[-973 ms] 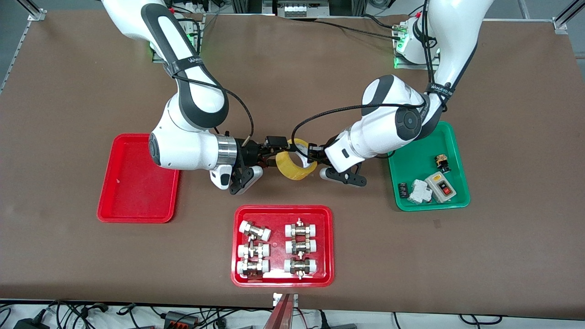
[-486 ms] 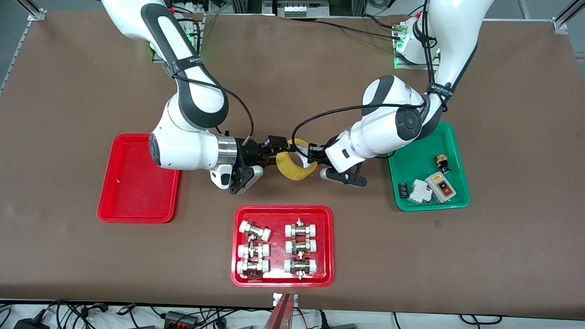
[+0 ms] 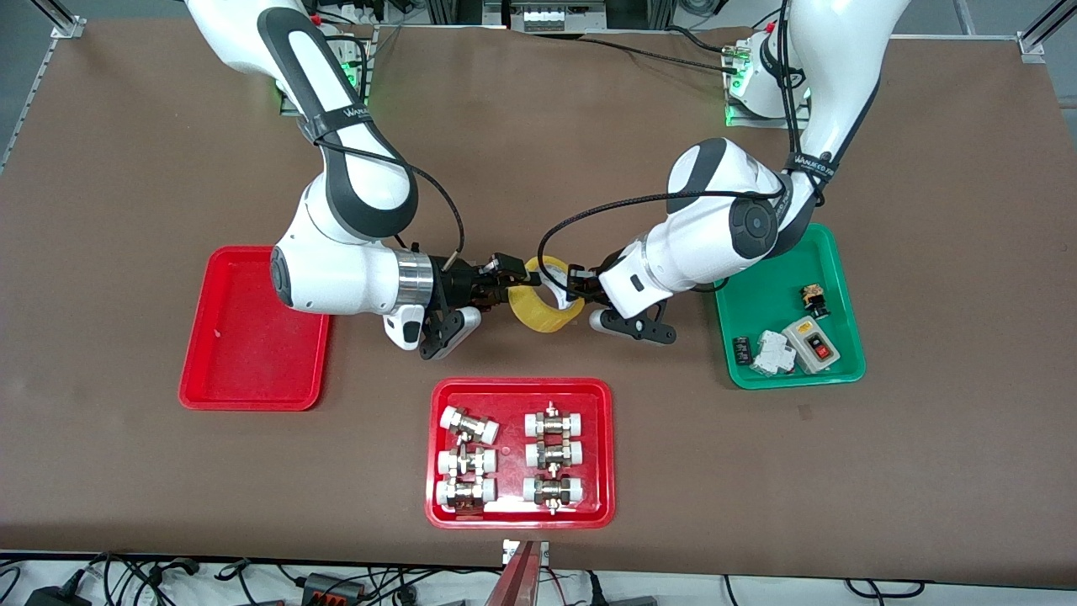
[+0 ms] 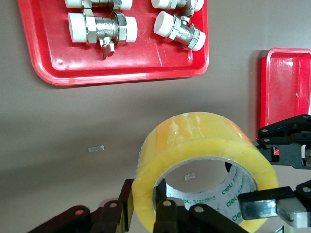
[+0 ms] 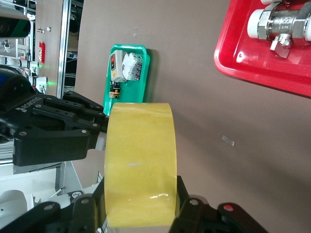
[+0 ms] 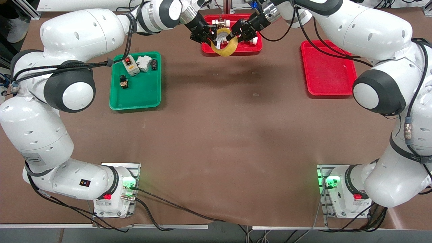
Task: Left arm passes tape to right arm into tray
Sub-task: 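Open the left gripper and withdraw it while the right gripper holds the tape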
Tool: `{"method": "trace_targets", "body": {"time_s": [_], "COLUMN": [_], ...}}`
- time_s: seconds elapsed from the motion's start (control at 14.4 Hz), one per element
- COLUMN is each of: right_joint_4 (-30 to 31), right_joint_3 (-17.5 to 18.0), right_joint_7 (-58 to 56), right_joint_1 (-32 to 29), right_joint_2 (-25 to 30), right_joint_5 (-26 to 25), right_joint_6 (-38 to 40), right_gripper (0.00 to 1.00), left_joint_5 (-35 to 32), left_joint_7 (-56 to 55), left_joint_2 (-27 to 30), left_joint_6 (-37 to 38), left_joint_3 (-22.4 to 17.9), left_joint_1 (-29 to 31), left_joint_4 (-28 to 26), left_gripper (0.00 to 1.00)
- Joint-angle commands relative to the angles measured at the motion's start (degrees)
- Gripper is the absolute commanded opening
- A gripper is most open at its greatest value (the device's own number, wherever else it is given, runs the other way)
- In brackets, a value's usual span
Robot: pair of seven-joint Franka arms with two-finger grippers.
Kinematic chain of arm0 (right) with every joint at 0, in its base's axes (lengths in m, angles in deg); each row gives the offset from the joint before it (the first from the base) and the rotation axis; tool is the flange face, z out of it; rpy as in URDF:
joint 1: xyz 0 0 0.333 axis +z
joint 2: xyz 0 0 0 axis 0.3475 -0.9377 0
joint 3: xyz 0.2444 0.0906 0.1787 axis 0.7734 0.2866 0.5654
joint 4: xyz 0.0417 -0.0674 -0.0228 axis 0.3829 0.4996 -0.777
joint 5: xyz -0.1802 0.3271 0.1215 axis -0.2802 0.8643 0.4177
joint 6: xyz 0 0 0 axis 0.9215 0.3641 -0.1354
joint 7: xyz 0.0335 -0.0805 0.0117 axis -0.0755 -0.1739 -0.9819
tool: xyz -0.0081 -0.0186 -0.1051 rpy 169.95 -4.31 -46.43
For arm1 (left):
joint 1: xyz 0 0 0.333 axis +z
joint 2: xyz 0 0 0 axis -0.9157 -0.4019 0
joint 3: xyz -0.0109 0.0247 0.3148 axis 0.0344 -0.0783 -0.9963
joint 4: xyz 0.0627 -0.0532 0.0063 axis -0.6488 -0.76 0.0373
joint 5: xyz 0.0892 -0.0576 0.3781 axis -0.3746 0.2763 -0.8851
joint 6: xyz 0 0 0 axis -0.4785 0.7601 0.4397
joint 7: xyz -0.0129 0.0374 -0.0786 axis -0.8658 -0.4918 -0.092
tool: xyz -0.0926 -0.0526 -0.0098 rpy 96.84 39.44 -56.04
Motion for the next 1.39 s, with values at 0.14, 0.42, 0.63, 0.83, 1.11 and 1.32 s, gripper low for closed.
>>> {"method": "trace_targets", "body": {"time_s": [0.14,0.42,0.63,0.83,1.11,1.32], "right_joint_4": [0.0,0.0,0.0,1.0,2.7,2.7], "right_joint_3": [-0.3,-0.3,-0.3,-0.4,-1.9,-5.8], "right_joint_7": [-0.3,-0.4,-0.4,-0.3,-0.2,-1.2], "right_joint_1": [0.2,0.2,0.3,0.3,-3.1,-10.3], "right_joint_2": [0.5,0.5,0.5,0.8,3.1,3.9], "right_joint_5": [0.5,0.3,0.3,-2.5,-10.4,-12.2], "right_joint_6": [1.1,1.1,1.1,1.1,4.3,13.8], "right_gripper": [0.42,0.41,0.41,0.41,0.41,0.41], "left_joint_5": [0.9,0.6,0.6,0.4,-0.1,-1.2], "left_joint_7": [0.2,0.0,0.5,8.0,11.0,11.0], "left_joint_2": [-0.5,0.9,2.7,2.9,4.7,4.9], "left_joint_6": [0.8,1.2,10.2,24.4,27.9,27.9], "left_joint_3": [-0.1,-0.3,0.2,-0.5,-0.6,-0.3], "left_joint_1": [0.3,2.0,7.8,11.6,14.0,14.2], "left_joint_4": [1.4,1.7,3.9,9.0,9.2,9.2], "left_gripper": [0.99,1.00,1.00,1.00,1.00,1.00]}}
